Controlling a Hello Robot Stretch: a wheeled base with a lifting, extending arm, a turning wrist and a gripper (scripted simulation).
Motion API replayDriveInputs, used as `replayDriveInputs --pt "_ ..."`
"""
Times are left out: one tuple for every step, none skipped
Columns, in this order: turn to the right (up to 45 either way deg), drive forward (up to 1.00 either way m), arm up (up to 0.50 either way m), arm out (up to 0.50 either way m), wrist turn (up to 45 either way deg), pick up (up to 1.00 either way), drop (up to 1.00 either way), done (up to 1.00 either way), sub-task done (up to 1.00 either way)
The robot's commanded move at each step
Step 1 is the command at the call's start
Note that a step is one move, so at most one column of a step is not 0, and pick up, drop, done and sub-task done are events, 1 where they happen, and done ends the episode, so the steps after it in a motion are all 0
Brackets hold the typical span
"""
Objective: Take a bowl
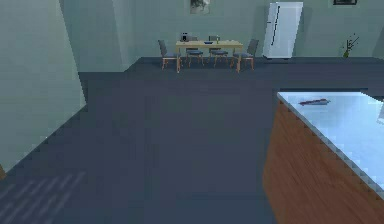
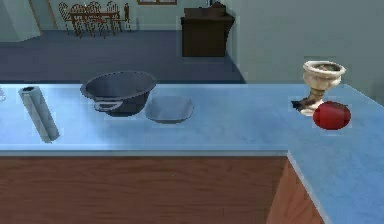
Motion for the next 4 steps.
replayDriveInputs --pt "0.0 0.00 0.38 0.00 0.0 0.00 0.00 0.00 0.00" --pt "0.0 0.00 0.00 0.40 0.0 0.00 0.00 0.00 0.00" --pt "0.0 0.00 0.00 0.00 45.0 0.00 0.00 0.00 0.00" --pt "0.0 0.00 0.00 0.00 45.0 0.00 0.00 0.00 0.00"
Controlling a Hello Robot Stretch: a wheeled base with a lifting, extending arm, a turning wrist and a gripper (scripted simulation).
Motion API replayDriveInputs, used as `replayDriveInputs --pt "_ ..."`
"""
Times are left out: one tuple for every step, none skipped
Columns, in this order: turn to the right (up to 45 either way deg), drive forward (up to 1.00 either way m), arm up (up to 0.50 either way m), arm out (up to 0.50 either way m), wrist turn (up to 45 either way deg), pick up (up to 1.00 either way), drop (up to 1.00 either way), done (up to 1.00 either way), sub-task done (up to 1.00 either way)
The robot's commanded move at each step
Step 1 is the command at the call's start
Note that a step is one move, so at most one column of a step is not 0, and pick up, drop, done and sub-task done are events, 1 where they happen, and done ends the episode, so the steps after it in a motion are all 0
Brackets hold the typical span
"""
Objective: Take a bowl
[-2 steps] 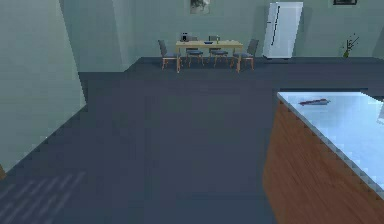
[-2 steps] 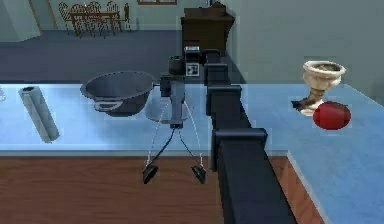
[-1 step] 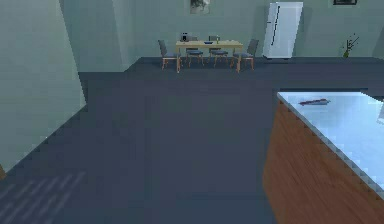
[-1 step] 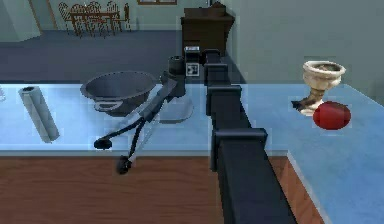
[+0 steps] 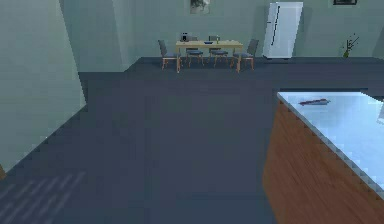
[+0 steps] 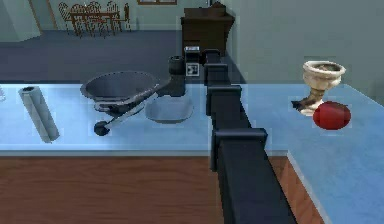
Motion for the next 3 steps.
replayDriveInputs --pt "0.0 0.00 0.00 0.00 45.0 0.00 0.00 0.00 0.00" --pt "0.0 0.00 0.00 0.00 36.0 0.00 0.00 0.00 0.00" --pt "0.0 0.00 -0.10 0.00 0.0 0.00 0.00 0.00 0.00"
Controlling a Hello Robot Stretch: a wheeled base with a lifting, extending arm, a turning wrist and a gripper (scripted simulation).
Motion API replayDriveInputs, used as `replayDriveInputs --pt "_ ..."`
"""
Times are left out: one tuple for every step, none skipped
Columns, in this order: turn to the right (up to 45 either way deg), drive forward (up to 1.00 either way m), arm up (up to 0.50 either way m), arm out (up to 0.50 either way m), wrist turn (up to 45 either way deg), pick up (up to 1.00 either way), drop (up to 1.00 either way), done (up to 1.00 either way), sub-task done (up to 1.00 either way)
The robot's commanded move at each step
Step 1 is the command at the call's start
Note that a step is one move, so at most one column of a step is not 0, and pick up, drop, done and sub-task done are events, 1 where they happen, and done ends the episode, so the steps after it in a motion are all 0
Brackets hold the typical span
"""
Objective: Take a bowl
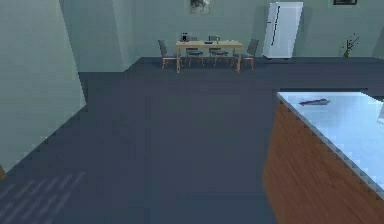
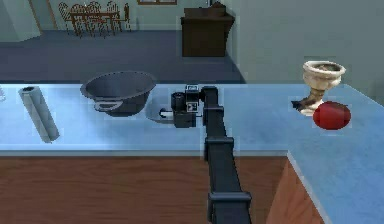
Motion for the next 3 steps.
replayDriveInputs --pt "0.0 0.00 0.00 0.00 0.0 1.00 0.00 0.00 0.00" --pt "0.0 0.00 0.10 0.00 0.0 0.00 0.00 0.00 0.00" --pt "0.0 0.00 0.00 0.00 0.0 0.00 0.00 1.00 0.00"
